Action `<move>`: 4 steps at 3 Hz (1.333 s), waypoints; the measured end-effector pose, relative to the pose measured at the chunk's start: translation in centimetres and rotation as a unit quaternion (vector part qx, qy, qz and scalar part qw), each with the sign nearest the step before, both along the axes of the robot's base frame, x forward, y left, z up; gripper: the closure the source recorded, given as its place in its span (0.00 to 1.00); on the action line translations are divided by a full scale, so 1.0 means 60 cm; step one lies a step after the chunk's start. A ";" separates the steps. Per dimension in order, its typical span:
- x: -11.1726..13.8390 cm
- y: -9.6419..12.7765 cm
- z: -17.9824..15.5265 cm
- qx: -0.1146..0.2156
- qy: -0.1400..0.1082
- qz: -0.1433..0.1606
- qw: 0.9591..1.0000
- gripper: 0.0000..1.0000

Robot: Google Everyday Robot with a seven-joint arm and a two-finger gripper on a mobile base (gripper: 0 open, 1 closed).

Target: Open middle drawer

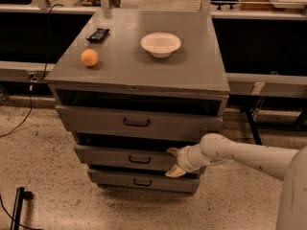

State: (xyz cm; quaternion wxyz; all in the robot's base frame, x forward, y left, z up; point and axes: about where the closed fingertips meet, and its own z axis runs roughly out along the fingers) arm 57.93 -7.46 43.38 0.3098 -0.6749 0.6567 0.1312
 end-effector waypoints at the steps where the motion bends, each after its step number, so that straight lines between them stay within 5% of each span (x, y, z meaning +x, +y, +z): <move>1: -0.042 0.047 0.025 0.033 0.023 0.040 0.998 0.44; 2: -0.047 0.054 0.028 0.037 0.026 0.046 0.998 0.46; 3: -0.121 0.113 0.025 0.074 0.088 0.082 0.990 0.42; 4: -0.190 0.161 0.046 0.105 0.122 0.113 0.980 0.27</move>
Offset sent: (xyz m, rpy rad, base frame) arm -0.1187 0.1161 0.0242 0.3128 0.3310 0.2609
